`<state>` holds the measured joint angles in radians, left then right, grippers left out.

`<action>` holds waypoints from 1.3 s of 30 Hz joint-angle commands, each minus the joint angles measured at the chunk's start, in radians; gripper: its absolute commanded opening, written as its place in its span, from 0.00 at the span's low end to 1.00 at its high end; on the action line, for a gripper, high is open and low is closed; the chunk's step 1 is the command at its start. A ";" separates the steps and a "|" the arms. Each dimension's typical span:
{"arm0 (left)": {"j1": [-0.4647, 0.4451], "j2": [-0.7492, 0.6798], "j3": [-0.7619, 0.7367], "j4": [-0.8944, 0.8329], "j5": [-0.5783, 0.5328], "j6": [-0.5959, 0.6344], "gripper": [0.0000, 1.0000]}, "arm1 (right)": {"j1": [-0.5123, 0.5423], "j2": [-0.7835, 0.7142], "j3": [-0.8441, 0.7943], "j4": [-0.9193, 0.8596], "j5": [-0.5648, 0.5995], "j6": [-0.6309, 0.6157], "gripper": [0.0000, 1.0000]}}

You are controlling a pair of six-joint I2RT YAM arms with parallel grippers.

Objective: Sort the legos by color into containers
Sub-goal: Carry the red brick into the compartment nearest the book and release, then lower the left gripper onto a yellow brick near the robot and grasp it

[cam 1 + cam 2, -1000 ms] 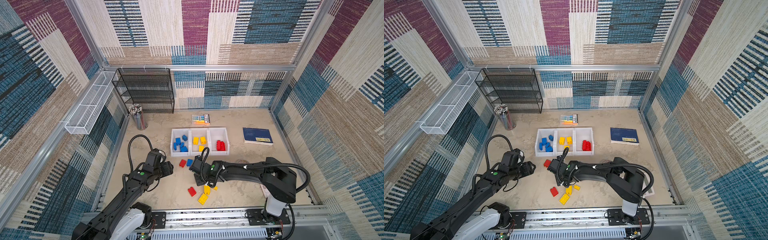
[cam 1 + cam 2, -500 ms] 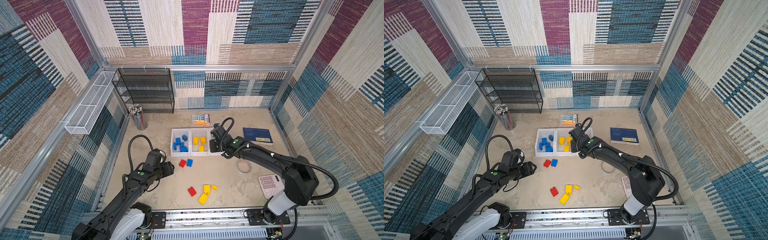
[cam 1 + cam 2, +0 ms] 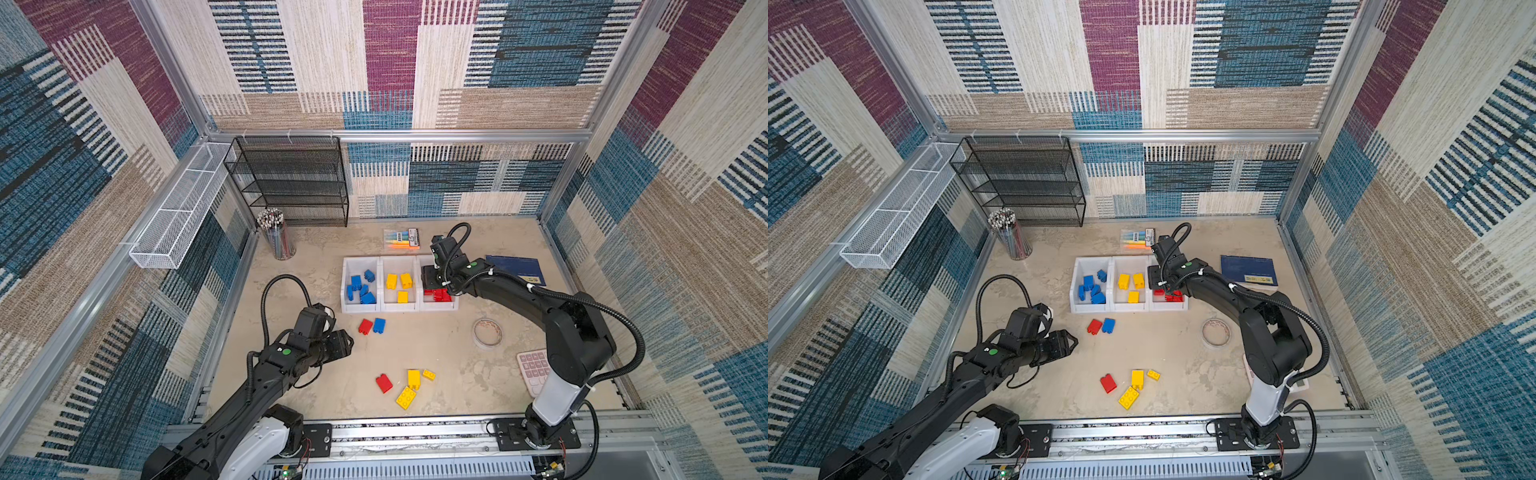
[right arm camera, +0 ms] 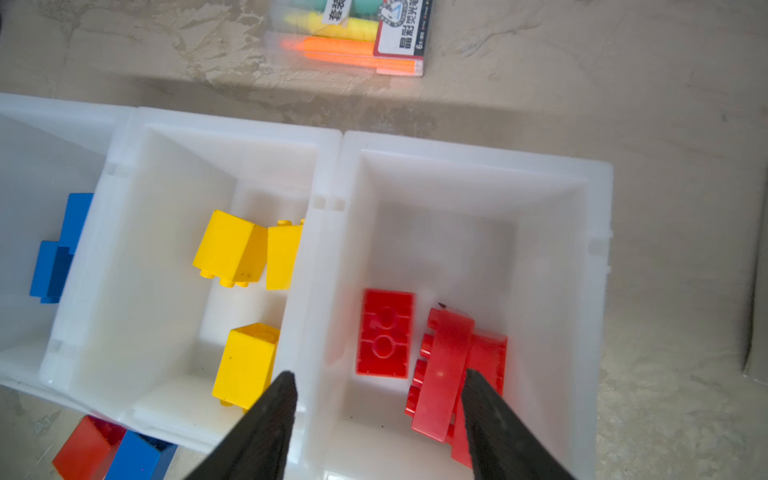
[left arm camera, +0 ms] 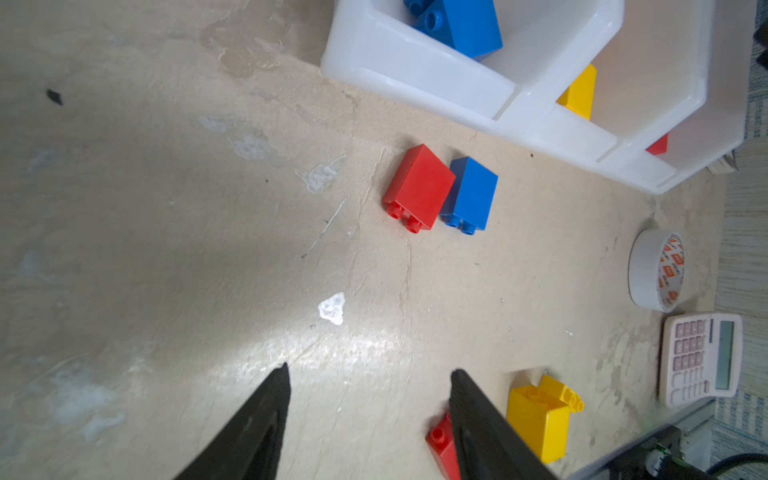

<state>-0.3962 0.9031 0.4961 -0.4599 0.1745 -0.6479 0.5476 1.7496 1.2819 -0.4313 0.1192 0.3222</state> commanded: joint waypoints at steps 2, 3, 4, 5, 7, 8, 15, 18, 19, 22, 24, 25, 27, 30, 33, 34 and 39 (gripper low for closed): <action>-0.024 0.009 0.014 0.002 0.011 -0.001 0.64 | -0.002 -0.036 -0.012 0.028 -0.002 0.012 0.70; -0.038 0.014 0.020 0.004 0.011 0.002 0.64 | -0.001 -0.049 -0.020 0.027 0.001 0.018 0.70; -0.056 0.022 0.027 0.007 0.010 0.007 0.64 | 0.000 -0.064 -0.030 0.027 0.003 0.021 0.71; -0.077 0.031 0.035 0.012 0.007 0.009 0.64 | -0.001 -0.081 -0.044 0.028 0.003 0.026 0.71; -0.139 0.061 0.058 0.018 -0.015 0.016 0.64 | -0.002 -0.120 -0.081 0.033 0.008 0.043 0.72; -0.166 0.077 0.070 0.019 -0.025 0.018 0.64 | -0.002 -0.138 -0.100 0.035 0.009 0.050 0.72; -0.376 0.257 0.164 0.071 -0.061 0.006 0.64 | -0.007 -0.276 -0.229 0.026 0.034 0.096 0.73; -0.457 0.335 0.205 0.081 -0.058 0.001 0.65 | -0.016 -0.325 -0.278 0.022 0.040 0.112 0.74; -0.481 0.362 0.221 0.081 -0.056 -0.001 0.65 | -0.018 -0.339 -0.294 0.022 0.041 0.119 0.74; -0.542 0.435 0.262 0.086 -0.043 -0.006 0.65 | -0.021 -0.381 -0.335 0.025 0.043 0.138 0.75; -0.572 0.481 0.288 0.085 -0.034 -0.011 0.65 | -0.023 -0.400 -0.356 0.028 0.041 0.144 0.75; -0.586 0.504 0.301 0.085 -0.030 -0.012 0.65 | -0.024 -0.408 -0.364 0.029 0.042 0.146 0.75; -0.607 0.543 0.326 0.081 -0.023 -0.012 0.65 | -0.026 -0.417 -0.374 0.028 0.039 0.147 0.75; -0.632 0.592 0.368 0.062 -0.021 -0.007 0.65 | -0.026 -0.427 -0.385 0.029 0.034 0.145 0.75; -0.652 0.626 0.396 0.043 -0.023 -0.002 0.65 | -0.026 -0.435 -0.396 0.032 0.033 0.141 0.75; -0.657 0.634 0.402 0.038 -0.023 -0.001 0.65 | -0.026 -0.438 -0.399 0.035 0.033 0.141 0.75; -0.686 0.678 0.431 0.001 -0.024 -0.004 0.62 | -0.027 -0.451 -0.420 0.044 0.028 0.142 0.75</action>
<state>-1.0698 1.5654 0.9108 -0.4217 0.1452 -0.6510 0.5205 1.3083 0.8692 -0.4160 0.1413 0.4553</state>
